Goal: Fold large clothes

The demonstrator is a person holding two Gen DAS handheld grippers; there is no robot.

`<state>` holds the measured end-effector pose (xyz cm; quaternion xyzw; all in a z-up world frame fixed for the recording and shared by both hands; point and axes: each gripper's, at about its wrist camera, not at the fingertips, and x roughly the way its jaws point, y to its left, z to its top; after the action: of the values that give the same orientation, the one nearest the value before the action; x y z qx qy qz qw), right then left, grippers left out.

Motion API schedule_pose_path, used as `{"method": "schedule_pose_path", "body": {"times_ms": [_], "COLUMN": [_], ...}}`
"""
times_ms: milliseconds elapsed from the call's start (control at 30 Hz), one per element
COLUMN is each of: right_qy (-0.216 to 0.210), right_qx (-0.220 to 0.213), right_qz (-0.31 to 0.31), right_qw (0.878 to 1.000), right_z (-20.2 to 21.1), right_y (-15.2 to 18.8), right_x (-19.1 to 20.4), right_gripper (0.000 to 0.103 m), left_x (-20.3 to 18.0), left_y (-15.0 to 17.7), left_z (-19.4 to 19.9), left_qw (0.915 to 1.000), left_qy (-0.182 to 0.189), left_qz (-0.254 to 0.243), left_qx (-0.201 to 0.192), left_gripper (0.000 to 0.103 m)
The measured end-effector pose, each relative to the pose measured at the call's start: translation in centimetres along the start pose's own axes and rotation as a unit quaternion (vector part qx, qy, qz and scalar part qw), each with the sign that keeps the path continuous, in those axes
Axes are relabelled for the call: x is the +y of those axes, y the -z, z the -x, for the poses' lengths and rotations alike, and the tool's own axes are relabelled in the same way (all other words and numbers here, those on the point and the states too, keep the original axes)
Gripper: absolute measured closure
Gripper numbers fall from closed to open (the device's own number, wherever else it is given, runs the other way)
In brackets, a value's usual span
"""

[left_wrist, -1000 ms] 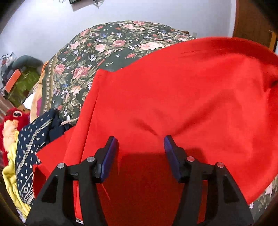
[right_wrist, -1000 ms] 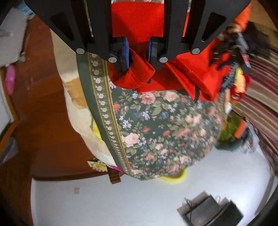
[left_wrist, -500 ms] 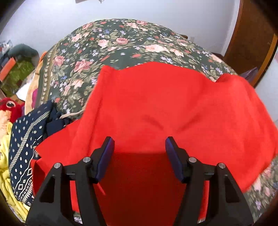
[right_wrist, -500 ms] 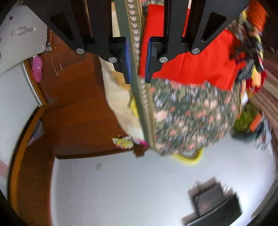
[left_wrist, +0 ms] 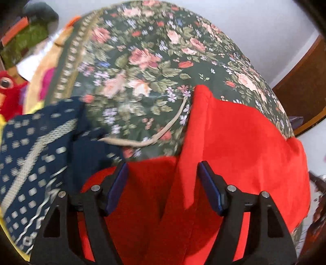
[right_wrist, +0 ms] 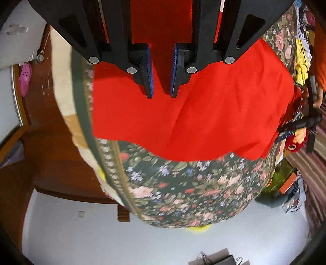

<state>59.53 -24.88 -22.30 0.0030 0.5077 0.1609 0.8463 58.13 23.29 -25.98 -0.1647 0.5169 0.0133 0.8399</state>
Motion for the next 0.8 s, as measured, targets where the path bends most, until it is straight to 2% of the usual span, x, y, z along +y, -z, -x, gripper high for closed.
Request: {"method": "schedule_pose_path", "body": {"times_ms": [33,67,100,133,200,233,333,433,567,667,800], "right_qy": [0.000,0.000,-0.001,-0.005,-0.012,-0.013,-0.002,-0.010,-0.039,-0.055,-0.079], "right_qx": [-0.001,-0.003,-0.005,-0.006,-0.005,-0.004,-0.003,-0.013,-0.033,-0.050,-0.059], "right_qz": [0.001,0.000,-0.002,-0.006,-0.010,-0.012,-0.003,0.007,0.017,0.035,0.061], "right_qw": [1.000,1.000,1.000,1.000,1.000,1.000,1.000,1.000,0.999,0.997,0.993], "right_z": [-0.1,-0.2,-0.2,-0.2,0.0,0.0,0.4,1.5,3.1,3.9,3.5], "right_y": [0.1,0.1,0.1,0.1,0.1,0.1,0.0,-0.2,-1.0,-1.8,-2.3], "right_x": [0.1,0.2,0.3,0.3,0.3,0.5,1.2,2.3,4.5,7.1,11.1], "right_gripper": [0.092,0.092,0.092,0.092,0.092,0.092,0.092,0.092,0.092,0.092,0.092], "left_x": [-0.1,-0.3,-0.6,-0.9,-1.9,-2.7,-4.2,-3.5,-0.7,0.1,1.2], "left_y": [-0.4,-0.7,-0.9,-1.1,-1.2,-1.2,-0.9,-0.7,-1.4,-1.3,-0.4], "left_z": [-0.8,-1.5,-1.9,-2.0,-1.8,-1.4,0.4,3.6,8.7,11.4,12.1], "left_qw": [1.0000,0.9998,0.9995,0.9992,0.9984,0.9984,0.9967,0.9945,0.9909,0.9881,0.9877], "left_qy": [0.008,0.019,0.030,0.038,0.050,0.040,-0.004,-0.008,0.014,-0.012,-0.036], "left_qz": [0.006,0.008,0.008,0.007,-0.002,-0.016,-0.043,-0.029,0.020,0.008,0.008], "left_qx": [0.002,0.001,-0.005,-0.008,-0.027,-0.039,-0.069,-0.101,-0.132,-0.153,-0.152], "left_gripper": [0.033,0.042,0.056,0.062,0.094,0.097,0.100,0.101,0.101,0.101,0.101]}}
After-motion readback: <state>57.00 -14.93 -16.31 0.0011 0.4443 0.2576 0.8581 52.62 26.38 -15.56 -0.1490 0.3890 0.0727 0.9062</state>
